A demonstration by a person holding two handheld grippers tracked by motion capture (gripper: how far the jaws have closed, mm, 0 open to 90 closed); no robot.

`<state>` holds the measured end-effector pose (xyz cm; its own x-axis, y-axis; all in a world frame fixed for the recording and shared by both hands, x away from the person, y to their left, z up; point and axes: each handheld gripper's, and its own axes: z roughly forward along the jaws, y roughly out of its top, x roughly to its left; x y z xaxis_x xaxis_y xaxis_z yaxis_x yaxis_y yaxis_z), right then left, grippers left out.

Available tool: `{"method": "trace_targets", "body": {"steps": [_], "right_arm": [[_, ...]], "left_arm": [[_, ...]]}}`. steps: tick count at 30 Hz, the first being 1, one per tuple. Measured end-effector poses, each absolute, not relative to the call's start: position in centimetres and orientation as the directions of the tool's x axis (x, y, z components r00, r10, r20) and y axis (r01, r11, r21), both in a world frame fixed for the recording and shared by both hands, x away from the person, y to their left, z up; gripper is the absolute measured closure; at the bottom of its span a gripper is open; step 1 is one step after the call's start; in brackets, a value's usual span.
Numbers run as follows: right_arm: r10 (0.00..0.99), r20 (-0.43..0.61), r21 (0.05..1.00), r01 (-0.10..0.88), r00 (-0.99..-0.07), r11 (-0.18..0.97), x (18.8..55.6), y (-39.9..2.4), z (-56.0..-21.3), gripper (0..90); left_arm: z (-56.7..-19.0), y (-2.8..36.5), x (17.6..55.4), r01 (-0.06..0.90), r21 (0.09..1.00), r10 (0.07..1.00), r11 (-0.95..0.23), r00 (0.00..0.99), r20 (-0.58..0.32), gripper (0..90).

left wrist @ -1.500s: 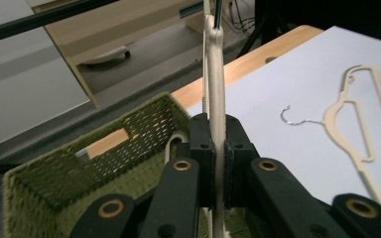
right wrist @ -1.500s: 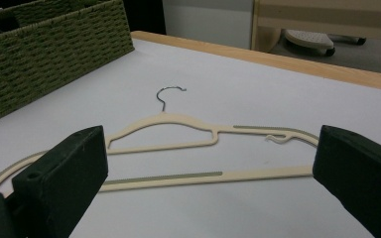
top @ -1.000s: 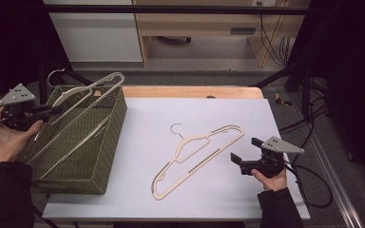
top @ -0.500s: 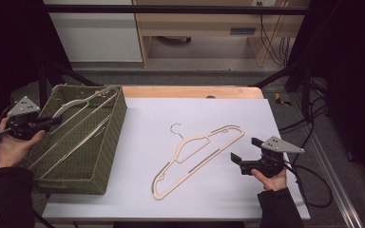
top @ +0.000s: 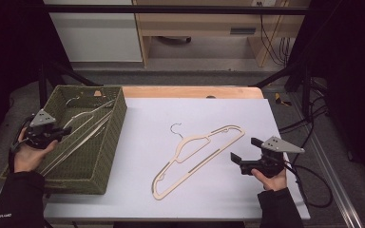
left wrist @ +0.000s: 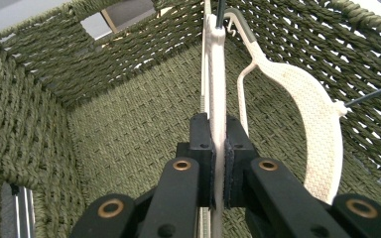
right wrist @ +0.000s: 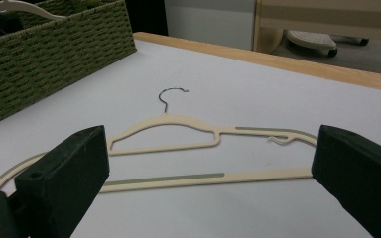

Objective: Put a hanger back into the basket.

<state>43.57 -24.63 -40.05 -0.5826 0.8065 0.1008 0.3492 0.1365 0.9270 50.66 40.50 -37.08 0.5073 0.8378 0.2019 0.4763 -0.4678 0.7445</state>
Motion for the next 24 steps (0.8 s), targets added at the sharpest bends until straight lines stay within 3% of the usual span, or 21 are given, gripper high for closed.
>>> {"method": "trace_targets", "body": {"steps": [10, 19, 24], "right_arm": [[0.805, 0.098, 0.930, 0.342, -0.584, 0.135, 43.4, -24.6, -39.8, 2.0], [0.802, 0.098, 0.930, 0.341, -0.590, 0.137, 43.5, -24.2, -39.8, 2.0], [0.801, 0.096, 0.933, 0.334, -0.591, 0.135, 43.4, -24.1, -39.5, 2.1]], "left_arm": [[-38.5, 41.0, 50.7, 0.578, 0.689, 0.867, -0.438, 0.474, 0.154, 81.5], [-38.0, 41.8, 49.7, 0.585, 0.734, 0.888, -0.346, 0.457, 0.054, 72.4], [-37.4, 41.5, 48.7, 0.579, 0.733, 0.879, -0.357, 0.473, 0.055, 66.1]]}}
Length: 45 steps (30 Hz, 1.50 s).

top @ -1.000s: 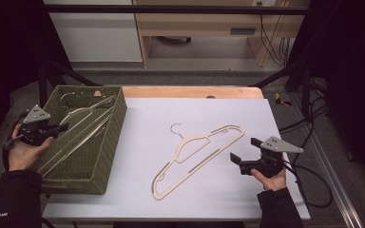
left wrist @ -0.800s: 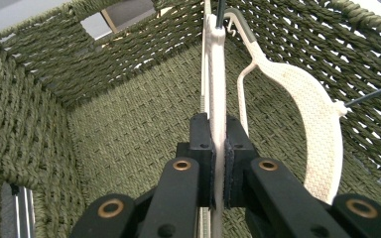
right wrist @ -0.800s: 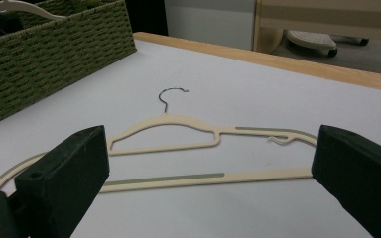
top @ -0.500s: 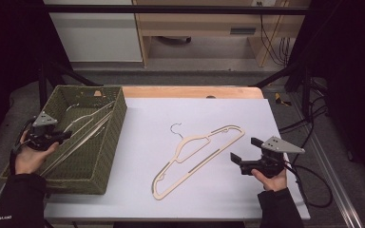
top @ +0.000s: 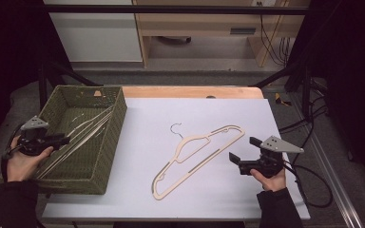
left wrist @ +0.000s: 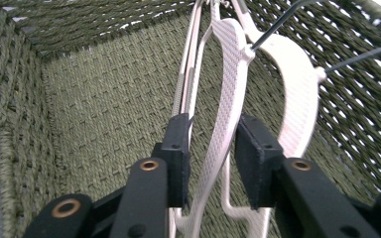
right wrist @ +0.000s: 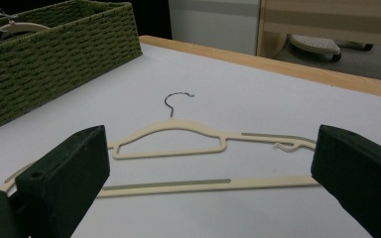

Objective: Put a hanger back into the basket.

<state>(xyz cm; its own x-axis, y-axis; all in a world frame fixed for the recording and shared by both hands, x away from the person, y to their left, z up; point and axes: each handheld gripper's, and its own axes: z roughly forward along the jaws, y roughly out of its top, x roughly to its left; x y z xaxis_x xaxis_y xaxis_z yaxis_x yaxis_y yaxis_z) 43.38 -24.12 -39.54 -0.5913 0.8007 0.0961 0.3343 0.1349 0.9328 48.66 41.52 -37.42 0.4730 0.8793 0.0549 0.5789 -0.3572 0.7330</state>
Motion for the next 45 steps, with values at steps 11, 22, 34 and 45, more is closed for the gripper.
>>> {"method": "trace_targets", "body": {"steps": [11, 22, 34, 45], "right_arm": [[0.793, 0.098, 0.934, 0.330, -0.601, 0.135, 43.3, -23.7, -39.4, 2.2], [0.792, 0.104, 0.938, 0.324, -0.601, 0.123, 43.5, -23.3, -39.0, 2.7], [0.785, 0.120, 0.937, 0.331, -0.608, 0.113, 44.1, -22.7, -39.0, 1.9], [0.782, 0.110, 0.934, 0.333, -0.614, 0.130, 44.5, -21.5, -38.9, 1.2]], "left_arm": [[-34.3, 40.2, 45.9, 0.449, 0.860, 0.878, -0.241, 0.478, -0.004, 55.1], [-32.7, 34.4, 43.9, 0.291, 0.948, 0.824, -0.128, 0.563, -0.061, 29.3], [-34.2, 26.7, 42.7, 0.263, 0.951, 0.745, -0.166, 0.664, -0.054, 9.1], [-36.9, 21.0, 43.3, 0.287, 0.926, 0.678, -0.245, 0.733, -0.048, 7.9]]}}
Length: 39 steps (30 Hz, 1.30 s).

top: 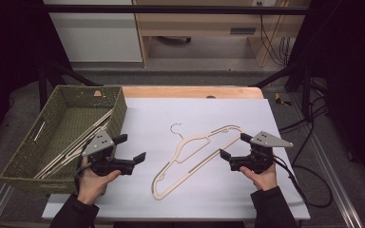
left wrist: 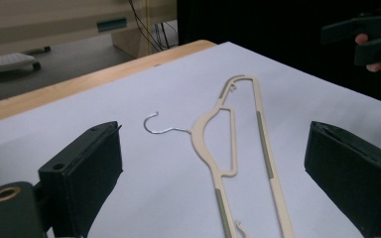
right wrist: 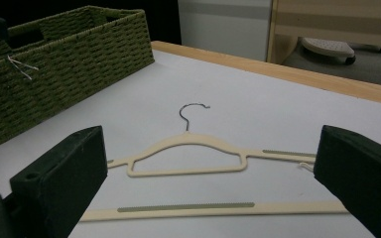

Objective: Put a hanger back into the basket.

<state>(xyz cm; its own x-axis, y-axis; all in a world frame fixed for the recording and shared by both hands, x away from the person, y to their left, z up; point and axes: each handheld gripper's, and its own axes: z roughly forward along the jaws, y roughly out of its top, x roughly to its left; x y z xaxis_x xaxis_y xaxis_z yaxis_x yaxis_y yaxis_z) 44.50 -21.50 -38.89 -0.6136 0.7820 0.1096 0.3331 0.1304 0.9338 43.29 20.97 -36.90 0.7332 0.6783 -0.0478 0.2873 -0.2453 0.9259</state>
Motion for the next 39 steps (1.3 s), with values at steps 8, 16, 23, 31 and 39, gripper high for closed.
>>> {"method": "trace_targets", "body": {"steps": [8, 16, 23, 31, 39], "right_arm": [[0.783, 0.096, 0.929, 0.338, -0.615, 0.151, 45.9, -19.8, -38.8, 6.9], [0.769, 0.121, 0.916, 0.369, -0.627, 0.156, 47.9, -17.6, -39.3, 9.6], [0.763, 0.122, 0.905, 0.386, -0.635, 0.177, 49.9, -15.5, -39.6, 14.5], [0.770, 0.101, 0.889, 0.405, -0.630, 0.215, 52.3, -13.1, -40.2, 21.2], [0.768, 0.059, 0.862, 0.421, -0.637, 0.283, 54.4, -10.8, -41.7, 23.8]], "left_arm": [[-39.4, 19.1, 43.2, 0.305, 0.909, 0.657, -0.282, 0.752, -0.048, 8.3], [-41.8, 18.7, 43.5, 0.343, 0.887, 0.645, -0.308, 0.761, -0.070, 8.2], [-42.9, 18.6, 43.4, 0.346, 0.877, 0.636, -0.333, 0.769, -0.063, 8.3], [-43.0, 18.5, 43.3, 0.345, 0.878, 0.635, -0.332, 0.770, -0.063, 8.5], [-43.2, 18.4, 43.5, 0.338, 0.877, 0.622, -0.342, 0.781, -0.058, 8.4]]}}
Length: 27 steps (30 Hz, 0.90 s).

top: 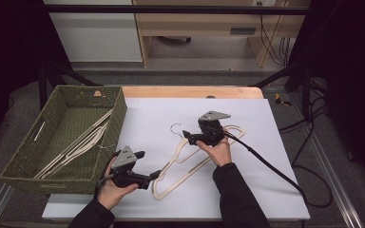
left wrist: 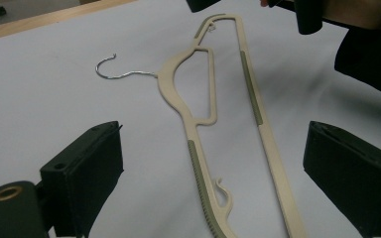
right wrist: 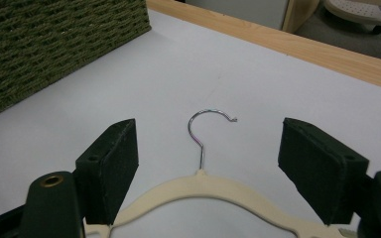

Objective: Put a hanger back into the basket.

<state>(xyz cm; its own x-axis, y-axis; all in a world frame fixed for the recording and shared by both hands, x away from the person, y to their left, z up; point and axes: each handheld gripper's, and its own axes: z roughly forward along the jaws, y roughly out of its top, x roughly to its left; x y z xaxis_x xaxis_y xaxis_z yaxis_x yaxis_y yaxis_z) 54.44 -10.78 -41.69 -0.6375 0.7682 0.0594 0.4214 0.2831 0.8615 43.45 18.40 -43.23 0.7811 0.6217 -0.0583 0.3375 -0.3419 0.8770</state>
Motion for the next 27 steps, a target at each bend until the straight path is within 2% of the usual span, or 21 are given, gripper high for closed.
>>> {"method": "trace_targets", "body": {"steps": [13, 27], "right_arm": [[0.783, 0.072, 0.837, 0.464, -0.618, 0.289, 56.6, -9.1, -43.1, 28.0], [0.774, 0.073, 0.810, 0.491, -0.629, 0.322, 57.9, -7.9, -44.2, 39.8]], "left_arm": [[-43.2, 18.5, 43.6, 0.344, 0.876, 0.625, -0.337, 0.778, -0.065, 6.7], [-43.3, 18.6, 43.6, 0.348, 0.875, 0.627, -0.335, 0.776, -0.069, 6.5]]}}
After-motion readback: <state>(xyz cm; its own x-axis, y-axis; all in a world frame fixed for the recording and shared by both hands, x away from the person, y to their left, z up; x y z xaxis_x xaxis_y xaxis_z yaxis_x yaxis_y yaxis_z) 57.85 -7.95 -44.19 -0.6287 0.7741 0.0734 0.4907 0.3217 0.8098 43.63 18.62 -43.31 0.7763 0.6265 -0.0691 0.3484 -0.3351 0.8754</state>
